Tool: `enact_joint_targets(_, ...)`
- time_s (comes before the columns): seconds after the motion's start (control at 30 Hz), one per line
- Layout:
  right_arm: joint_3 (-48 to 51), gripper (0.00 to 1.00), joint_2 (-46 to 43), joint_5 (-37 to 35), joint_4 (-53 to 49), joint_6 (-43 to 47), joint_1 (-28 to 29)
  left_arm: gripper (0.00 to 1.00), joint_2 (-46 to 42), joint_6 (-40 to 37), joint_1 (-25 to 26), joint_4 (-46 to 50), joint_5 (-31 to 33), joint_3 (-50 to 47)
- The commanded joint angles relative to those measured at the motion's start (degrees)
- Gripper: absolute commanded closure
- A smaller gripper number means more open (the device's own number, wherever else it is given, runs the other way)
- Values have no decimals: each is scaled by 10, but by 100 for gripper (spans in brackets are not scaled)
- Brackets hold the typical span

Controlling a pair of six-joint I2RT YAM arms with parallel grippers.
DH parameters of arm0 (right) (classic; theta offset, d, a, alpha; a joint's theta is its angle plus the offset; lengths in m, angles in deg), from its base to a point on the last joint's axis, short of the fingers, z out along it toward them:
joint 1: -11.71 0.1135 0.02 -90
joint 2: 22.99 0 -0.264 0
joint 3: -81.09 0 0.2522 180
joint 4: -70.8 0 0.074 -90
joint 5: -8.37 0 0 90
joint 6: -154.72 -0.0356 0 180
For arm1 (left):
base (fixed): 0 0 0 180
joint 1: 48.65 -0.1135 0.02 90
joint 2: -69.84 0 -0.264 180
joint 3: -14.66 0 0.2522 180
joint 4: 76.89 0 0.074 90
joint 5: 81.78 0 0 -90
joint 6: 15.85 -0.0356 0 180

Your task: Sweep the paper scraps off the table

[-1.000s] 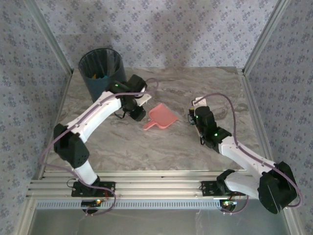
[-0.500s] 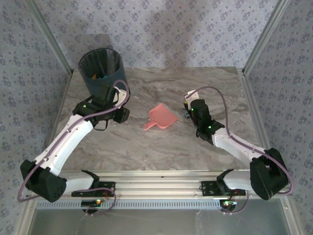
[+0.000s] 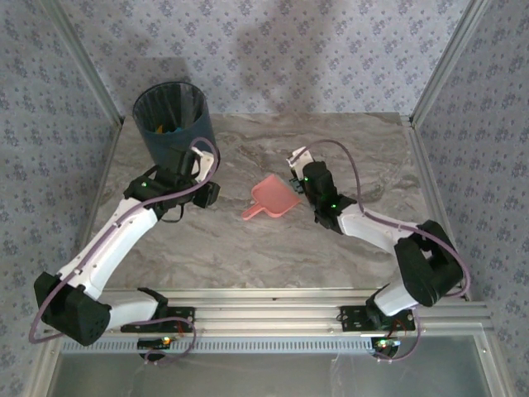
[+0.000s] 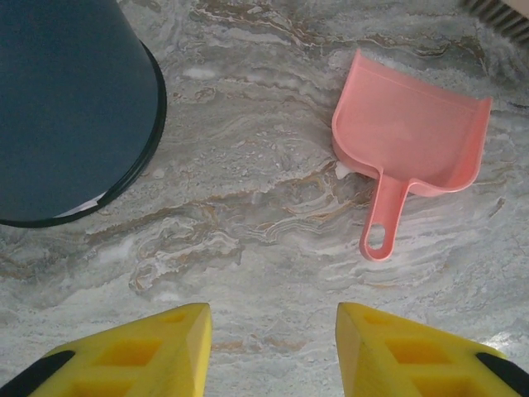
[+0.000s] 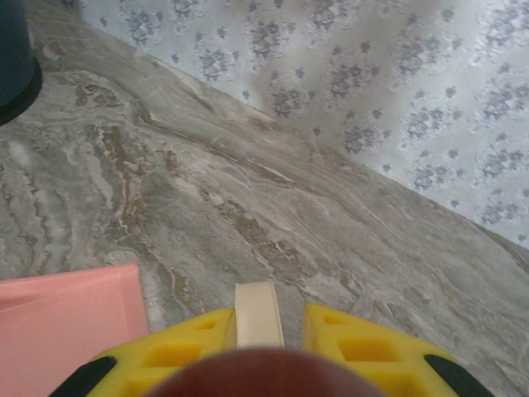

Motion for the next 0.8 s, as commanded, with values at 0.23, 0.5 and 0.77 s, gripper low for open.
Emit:
enact_joint_targets(0.23, -50, 100, 91, -48, 106, 113, 50, 56, -34, -10, -3, -28, 22, -13)
enact_joint_targets(0.5, -64, 100, 138, -52, 129, 138, 71, 56, -31, -8, -2, -25, 15, -10)
enact_joint_targets(0.77, -61, 99, 172, -56, 144, 166, 96, 56, -25, -9, -2, -22, 13, -9)
